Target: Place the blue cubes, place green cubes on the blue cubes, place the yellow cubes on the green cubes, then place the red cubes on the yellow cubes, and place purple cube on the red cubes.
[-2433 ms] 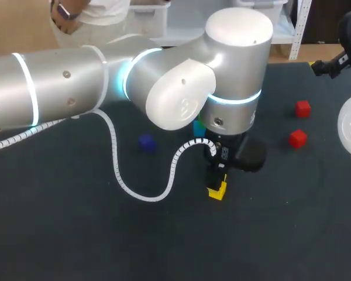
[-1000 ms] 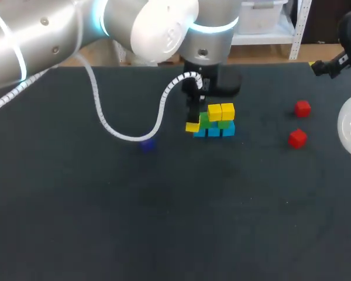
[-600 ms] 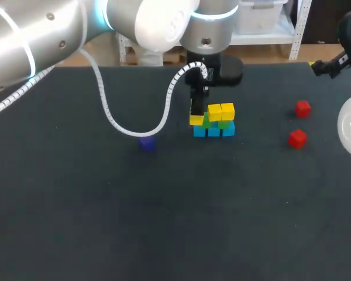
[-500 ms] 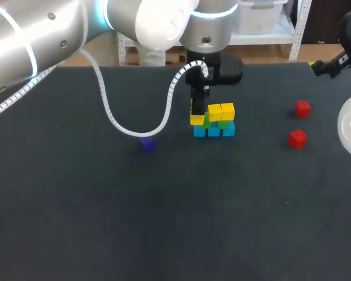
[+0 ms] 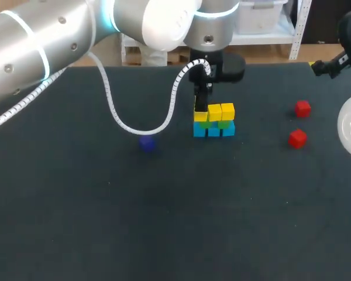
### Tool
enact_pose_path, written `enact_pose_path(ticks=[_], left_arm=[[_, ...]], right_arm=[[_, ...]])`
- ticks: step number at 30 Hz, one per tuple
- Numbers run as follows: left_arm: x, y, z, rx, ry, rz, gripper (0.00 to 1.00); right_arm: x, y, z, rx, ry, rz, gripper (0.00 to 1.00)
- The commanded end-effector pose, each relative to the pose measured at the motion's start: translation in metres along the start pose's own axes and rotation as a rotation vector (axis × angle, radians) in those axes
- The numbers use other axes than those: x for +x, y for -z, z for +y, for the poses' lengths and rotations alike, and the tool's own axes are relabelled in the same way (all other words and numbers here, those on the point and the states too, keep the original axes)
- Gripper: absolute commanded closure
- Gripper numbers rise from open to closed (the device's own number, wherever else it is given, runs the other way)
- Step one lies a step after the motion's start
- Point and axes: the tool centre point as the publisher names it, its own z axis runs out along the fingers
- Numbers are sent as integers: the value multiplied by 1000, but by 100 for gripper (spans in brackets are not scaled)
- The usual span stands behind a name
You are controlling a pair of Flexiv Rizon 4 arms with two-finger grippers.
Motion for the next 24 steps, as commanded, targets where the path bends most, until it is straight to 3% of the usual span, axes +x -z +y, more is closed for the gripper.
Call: enact_pose_path(ticks=[1,9,24], left_arm=[[-6,-2,13,23,7,12,100],[-5,-6,18,36,52,2,100],[-6,-14,26,24,50,9,100]], right_arm=[[0,0,0,2,1,1,0],[0,0,0,2,1,1,0],[0,0,0,2,1,1,0]])
